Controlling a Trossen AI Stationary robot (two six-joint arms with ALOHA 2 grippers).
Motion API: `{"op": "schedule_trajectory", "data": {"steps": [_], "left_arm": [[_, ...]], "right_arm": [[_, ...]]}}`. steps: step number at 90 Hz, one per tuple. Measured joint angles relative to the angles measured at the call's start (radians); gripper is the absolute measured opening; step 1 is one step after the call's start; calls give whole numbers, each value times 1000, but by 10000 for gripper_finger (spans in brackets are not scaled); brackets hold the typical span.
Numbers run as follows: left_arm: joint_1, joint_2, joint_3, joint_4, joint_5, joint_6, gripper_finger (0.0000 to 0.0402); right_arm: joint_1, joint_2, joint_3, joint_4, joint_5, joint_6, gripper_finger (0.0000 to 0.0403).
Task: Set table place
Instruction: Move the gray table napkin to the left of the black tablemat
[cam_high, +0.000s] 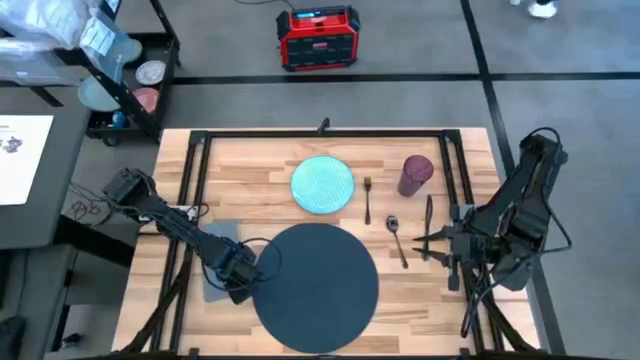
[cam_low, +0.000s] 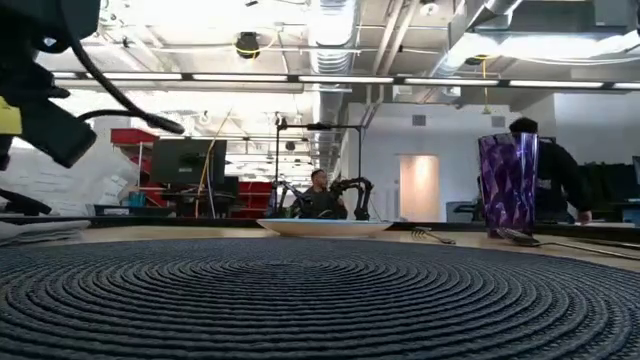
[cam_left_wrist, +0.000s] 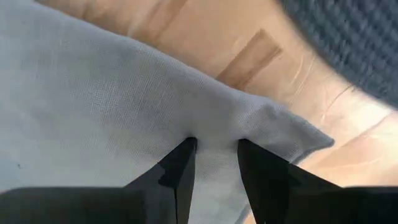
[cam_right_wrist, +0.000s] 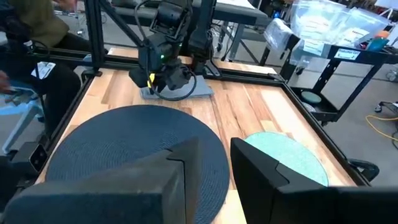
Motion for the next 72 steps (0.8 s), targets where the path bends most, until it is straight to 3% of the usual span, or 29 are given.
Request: {"op": "schedule_trajectory", "data": {"steps": [28, 49, 72], "left_arm": [[-2, 5, 22, -73, 84, 72, 106], [-1, -68, 107, -234, -213, 79, 107], [110, -73, 21, -286, -216, 138, 107]], "right_arm": [[0, 0, 0, -3, 0, 0, 77], [0, 0, 0, -4, 0, 0, 77], [0, 0, 0, -4, 0, 1, 77]]}}
